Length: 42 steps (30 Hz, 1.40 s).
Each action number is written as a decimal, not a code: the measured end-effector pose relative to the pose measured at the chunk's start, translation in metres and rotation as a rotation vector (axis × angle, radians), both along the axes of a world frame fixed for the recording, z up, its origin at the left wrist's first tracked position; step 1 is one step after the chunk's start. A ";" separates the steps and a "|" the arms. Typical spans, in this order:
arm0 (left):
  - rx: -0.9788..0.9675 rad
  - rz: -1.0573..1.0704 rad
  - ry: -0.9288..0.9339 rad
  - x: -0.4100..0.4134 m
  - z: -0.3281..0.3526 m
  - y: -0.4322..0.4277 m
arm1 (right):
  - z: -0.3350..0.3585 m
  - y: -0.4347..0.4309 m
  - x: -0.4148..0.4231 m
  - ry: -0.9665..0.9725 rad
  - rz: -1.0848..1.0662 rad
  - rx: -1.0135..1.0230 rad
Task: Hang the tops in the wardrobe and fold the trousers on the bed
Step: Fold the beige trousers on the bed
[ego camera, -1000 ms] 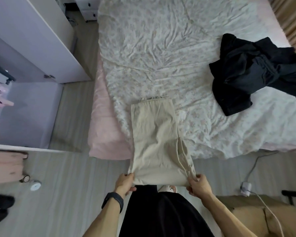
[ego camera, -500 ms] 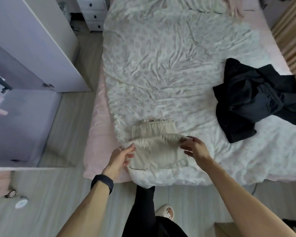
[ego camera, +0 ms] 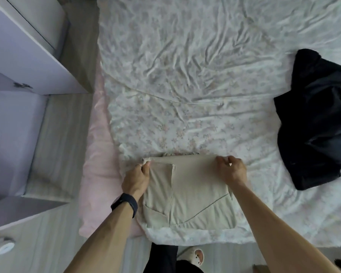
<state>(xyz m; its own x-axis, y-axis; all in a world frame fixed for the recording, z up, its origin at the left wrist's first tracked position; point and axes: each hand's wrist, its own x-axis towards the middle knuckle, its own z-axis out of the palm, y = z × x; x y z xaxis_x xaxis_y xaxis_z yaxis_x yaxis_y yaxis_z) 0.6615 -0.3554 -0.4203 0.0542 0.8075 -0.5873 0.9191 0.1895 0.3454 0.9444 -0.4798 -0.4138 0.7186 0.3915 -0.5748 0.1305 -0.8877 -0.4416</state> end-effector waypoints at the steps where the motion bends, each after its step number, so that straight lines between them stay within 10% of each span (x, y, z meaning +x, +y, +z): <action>1: 0.003 0.004 0.005 0.003 -0.007 0.004 | -0.007 0.005 0.000 -0.022 -0.003 -0.028; 9: 0.292 0.178 -0.174 0.025 -0.023 -0.012 | -0.043 0.014 -0.013 -0.185 0.006 -0.001; 13: 0.726 -0.292 -0.121 0.031 -0.012 -0.062 | -0.023 -0.008 -0.048 -0.452 0.007 0.136; 20: 0.540 -0.667 0.082 0.035 -0.046 -0.086 | -0.045 -0.042 -0.110 -0.484 0.719 0.109; 42: 0.569 -0.776 0.075 0.008 -0.110 -0.042 | -0.101 -0.064 -0.064 -0.447 0.572 -0.041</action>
